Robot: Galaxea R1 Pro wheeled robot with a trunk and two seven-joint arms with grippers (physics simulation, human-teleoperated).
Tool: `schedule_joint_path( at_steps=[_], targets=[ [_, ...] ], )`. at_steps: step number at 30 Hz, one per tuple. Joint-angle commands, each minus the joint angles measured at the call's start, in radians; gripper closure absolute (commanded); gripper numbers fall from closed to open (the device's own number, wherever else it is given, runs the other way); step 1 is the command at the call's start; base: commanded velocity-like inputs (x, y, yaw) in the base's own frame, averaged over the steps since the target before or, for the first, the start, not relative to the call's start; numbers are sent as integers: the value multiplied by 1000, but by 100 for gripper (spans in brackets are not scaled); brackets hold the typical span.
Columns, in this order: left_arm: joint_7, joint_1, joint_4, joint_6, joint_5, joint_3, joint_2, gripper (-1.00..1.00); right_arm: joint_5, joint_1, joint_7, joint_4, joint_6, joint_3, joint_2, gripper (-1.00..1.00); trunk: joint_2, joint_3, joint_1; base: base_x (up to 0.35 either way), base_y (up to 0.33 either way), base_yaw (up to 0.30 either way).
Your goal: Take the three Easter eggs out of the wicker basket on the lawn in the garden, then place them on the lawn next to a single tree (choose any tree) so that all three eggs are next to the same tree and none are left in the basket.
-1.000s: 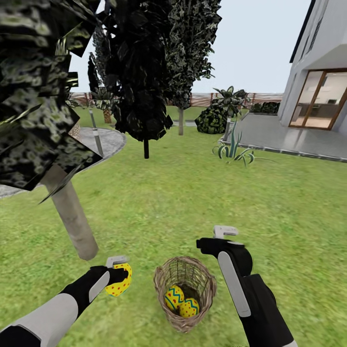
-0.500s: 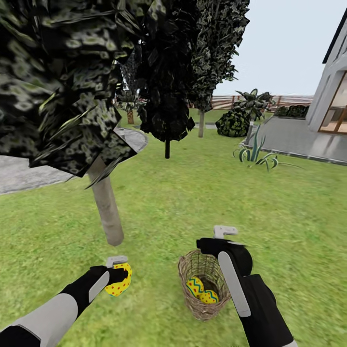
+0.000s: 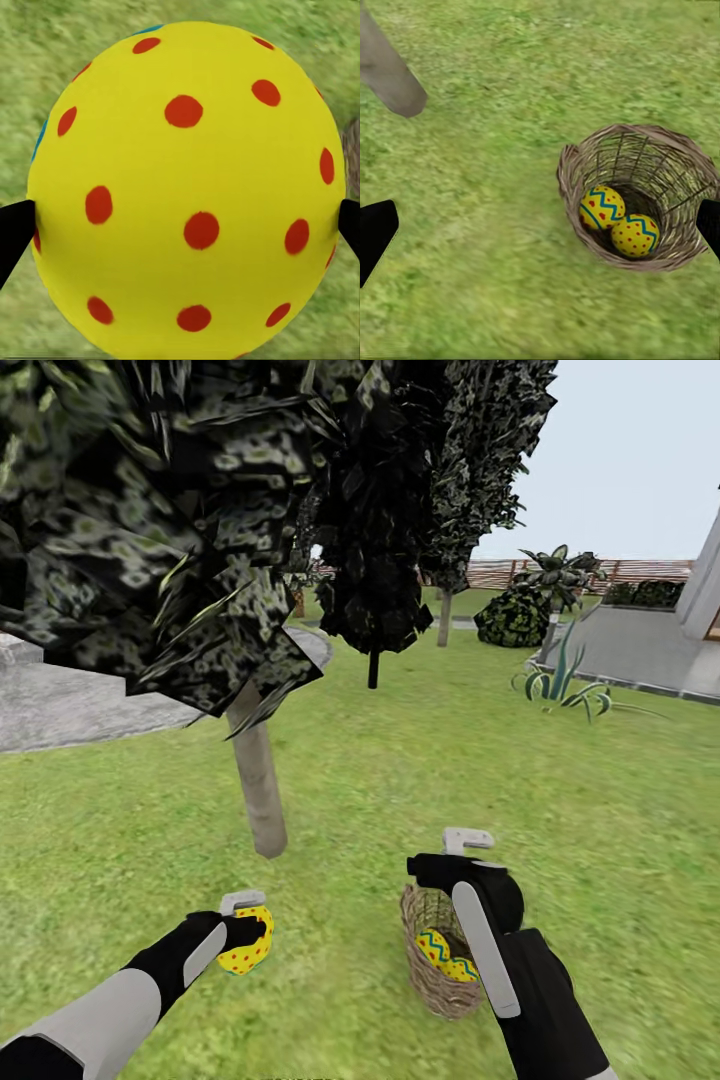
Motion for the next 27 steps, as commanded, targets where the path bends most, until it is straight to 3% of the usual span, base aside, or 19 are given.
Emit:
schedule_joint_path(
  at_steps=[1, 7, 12, 27],
  targets=[
    [7, 0, -3, 4, 10, -7, 1, 100, -10, -1, -10, -1, 3, 1, 0, -100, -1, -1, 0, -16, 139, 281],
    [6, 0, -4, 3, 10, -7, 1, 100, -10, -1, -10, -1, 3, 1, 0, -100, -1, -1, 0, -4, 55, 287],
    [6, 0, -3, 3, 10, -7, 2, 100, -9, -1, -11, -1, 3, 29, 0, -100, -1, -1, 0, 7, 4, 265],
    [6, 0, -3, 5, 12, -6, 3, 100, -9, -1, -11, 0, 2, 35, 0, -100, -1, -1, 0, -37, 259, 19]
  ],
)
